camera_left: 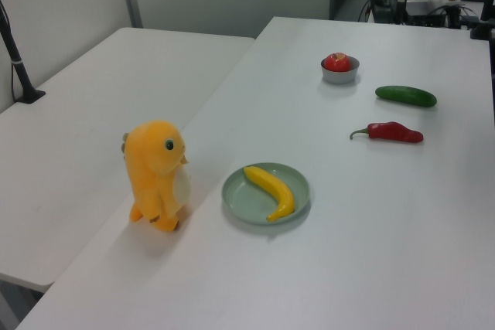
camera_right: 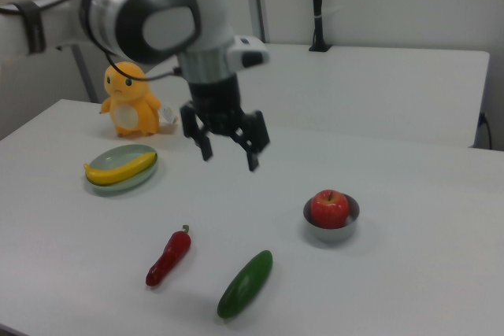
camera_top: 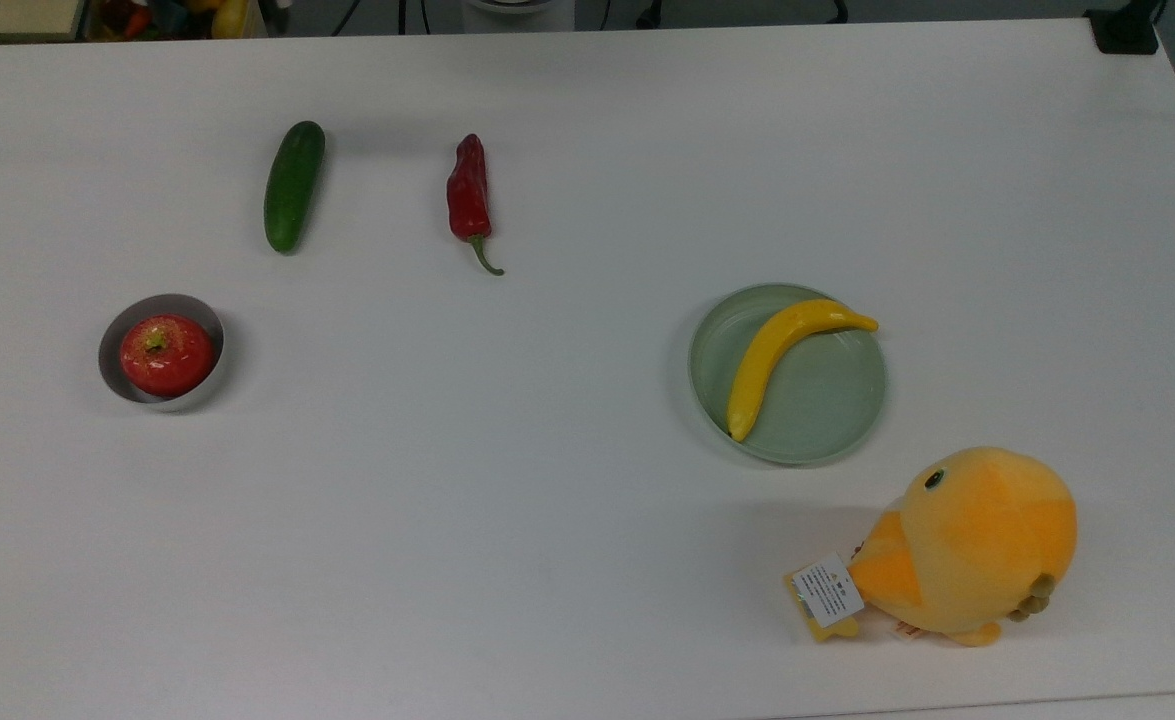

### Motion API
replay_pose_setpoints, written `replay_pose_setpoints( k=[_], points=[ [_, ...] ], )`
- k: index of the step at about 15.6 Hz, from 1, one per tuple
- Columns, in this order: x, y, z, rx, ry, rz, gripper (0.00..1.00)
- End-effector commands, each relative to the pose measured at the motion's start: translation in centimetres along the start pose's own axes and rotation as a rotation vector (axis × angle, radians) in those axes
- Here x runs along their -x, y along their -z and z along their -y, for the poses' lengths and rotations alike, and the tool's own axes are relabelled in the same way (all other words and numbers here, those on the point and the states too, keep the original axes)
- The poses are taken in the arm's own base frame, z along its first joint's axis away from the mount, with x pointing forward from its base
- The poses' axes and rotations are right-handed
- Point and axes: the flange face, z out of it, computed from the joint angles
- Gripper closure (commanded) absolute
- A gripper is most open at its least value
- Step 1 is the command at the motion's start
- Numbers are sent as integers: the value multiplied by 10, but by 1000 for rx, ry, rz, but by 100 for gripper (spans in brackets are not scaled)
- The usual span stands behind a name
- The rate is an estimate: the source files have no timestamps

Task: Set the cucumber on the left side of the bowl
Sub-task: 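Move the open gripper over the green cucumber and lower it, then close the gripper around the green cucumber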

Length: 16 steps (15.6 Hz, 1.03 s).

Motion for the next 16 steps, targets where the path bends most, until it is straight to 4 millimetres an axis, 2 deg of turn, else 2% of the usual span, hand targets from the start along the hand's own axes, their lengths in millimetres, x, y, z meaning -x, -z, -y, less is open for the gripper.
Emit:
replay_pose_setpoints(
  k=[1,3,8,11,16],
  points=[
    [-1,-60,-17,13,-16,10,0],
    [4,-91,-27,14,-37,17,0],
    [4,-155,-28,10,-39,77,0],
    [10,-182,-25,8,-34,92,0],
    [20,-215,-21,25,-21,77,0]
  ],
)
